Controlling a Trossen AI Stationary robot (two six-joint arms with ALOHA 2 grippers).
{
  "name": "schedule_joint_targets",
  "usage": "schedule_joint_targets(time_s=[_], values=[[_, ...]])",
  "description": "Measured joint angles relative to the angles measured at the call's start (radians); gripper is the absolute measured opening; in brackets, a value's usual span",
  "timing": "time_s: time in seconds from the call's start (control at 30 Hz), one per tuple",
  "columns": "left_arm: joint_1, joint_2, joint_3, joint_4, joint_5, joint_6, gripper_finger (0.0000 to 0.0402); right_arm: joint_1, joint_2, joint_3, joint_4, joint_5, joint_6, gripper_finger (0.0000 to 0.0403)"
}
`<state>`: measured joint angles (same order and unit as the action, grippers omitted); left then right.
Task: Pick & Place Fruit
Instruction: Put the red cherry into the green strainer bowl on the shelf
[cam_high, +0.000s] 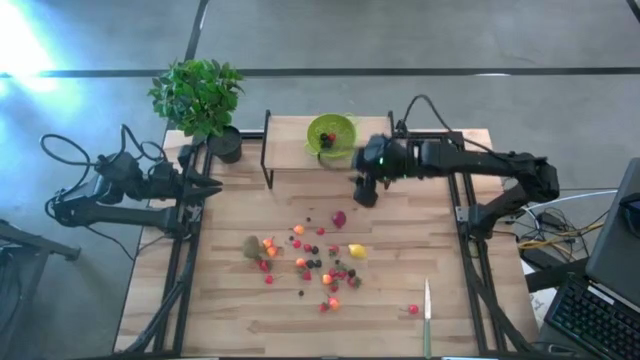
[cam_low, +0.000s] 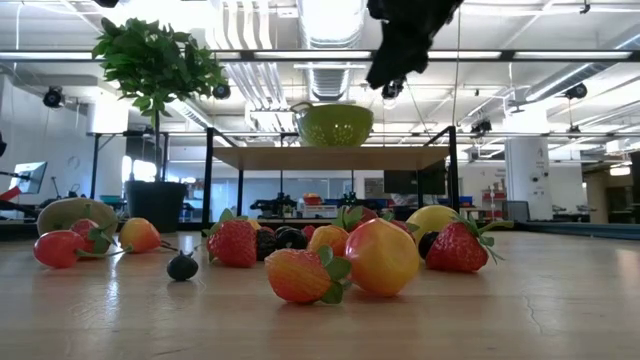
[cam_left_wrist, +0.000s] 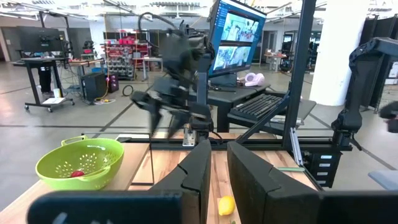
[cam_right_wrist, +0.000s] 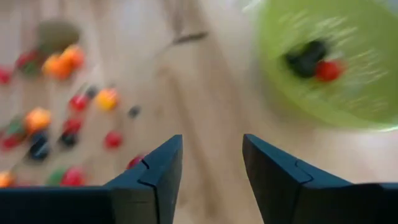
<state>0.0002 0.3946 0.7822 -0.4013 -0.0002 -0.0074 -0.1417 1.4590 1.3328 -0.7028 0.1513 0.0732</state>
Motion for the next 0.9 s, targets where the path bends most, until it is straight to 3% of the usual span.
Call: schedule_joint_targets(time_s=[0.37, 0.63, 0.9], values=[[0.0, 0.0, 0.0, 0.0, 0.0, 0.0, 0.0062, 0.364, 0.016, -0.028, -0.261, 0.005, 0.251, 0.0114], [0.0, 0.0, 0.0, 0.0, 0.0, 0.0, 0.0062, 0.588, 0.016, -0.03, -0.28, 0.006, 0.407, 0.0083], [0.0, 0.0, 0.0, 0.0, 0.0, 0.0, 0.0062, 0.716, 0.016, -0.03, -0.278, 0.008, 0.558, 0.0056]])
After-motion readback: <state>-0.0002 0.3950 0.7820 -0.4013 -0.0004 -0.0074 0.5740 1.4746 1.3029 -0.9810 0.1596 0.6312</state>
